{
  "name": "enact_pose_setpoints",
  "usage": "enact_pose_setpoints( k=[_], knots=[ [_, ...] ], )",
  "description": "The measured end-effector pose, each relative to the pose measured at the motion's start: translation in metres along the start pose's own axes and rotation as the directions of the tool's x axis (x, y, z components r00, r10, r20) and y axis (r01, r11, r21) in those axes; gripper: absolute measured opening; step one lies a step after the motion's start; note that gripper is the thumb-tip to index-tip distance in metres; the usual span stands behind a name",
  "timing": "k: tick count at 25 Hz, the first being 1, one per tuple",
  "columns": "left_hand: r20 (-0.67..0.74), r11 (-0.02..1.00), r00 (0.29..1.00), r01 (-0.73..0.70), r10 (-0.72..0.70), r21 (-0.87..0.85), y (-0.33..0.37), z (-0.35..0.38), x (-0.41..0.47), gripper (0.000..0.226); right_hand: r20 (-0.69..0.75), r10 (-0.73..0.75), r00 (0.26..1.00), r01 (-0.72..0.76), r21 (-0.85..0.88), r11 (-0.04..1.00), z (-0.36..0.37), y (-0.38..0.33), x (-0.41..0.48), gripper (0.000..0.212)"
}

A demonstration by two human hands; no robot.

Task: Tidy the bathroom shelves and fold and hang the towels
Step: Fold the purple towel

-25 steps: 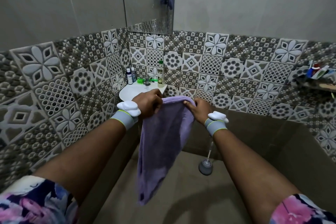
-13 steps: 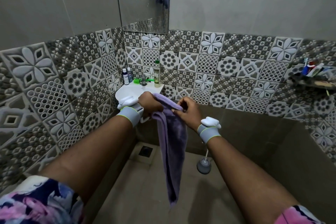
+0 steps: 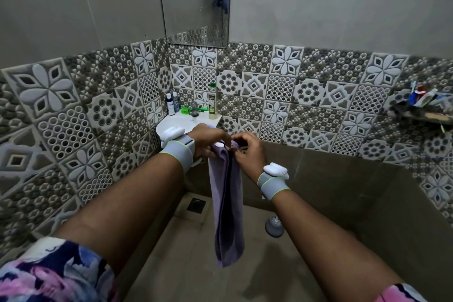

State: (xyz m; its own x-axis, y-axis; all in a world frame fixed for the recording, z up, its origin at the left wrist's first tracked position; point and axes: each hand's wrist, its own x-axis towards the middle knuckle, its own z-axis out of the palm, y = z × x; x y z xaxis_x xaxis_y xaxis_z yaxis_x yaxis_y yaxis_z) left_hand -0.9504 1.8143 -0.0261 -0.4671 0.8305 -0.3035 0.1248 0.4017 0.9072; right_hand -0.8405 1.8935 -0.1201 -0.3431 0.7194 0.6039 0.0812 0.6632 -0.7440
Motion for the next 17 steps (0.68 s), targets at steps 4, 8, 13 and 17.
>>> enact_pose_setpoints(
  k=[4, 8, 13, 17],
  knots=[
    [-0.1, 0.994, 0.995, -0.03, 0.019, -0.108, 0.0, -0.003, -0.003, 0.016, 0.135, 0.117, 0.984, -0.14, 0.176, 0.974, 0.001, -0.008, -0.005, 0.026],
    [-0.248, 0.989, 0.958, -0.143, 0.145, 0.026, -0.009, -0.006, 0.004, 0.007, 0.221, 0.206, 0.953, -0.28, 0.388, 0.878, -0.009, -0.017, -0.002, 0.03],
    [-0.185, 0.932, 0.916, -0.332, 0.355, 0.142, 0.0, -0.007, 0.0, 0.024, 0.303, 0.251, 0.92, -0.325, 0.228, 0.918, -0.018, -0.013, 0.016, 0.075],
    [-0.063, 0.874, 0.888, -0.46, 0.456, -0.158, 0.005, -0.015, -0.007, 0.031, 0.478, 0.3, 0.826, -0.441, 0.217, 0.871, -0.019, -0.012, 0.027, 0.047]
  ],
)
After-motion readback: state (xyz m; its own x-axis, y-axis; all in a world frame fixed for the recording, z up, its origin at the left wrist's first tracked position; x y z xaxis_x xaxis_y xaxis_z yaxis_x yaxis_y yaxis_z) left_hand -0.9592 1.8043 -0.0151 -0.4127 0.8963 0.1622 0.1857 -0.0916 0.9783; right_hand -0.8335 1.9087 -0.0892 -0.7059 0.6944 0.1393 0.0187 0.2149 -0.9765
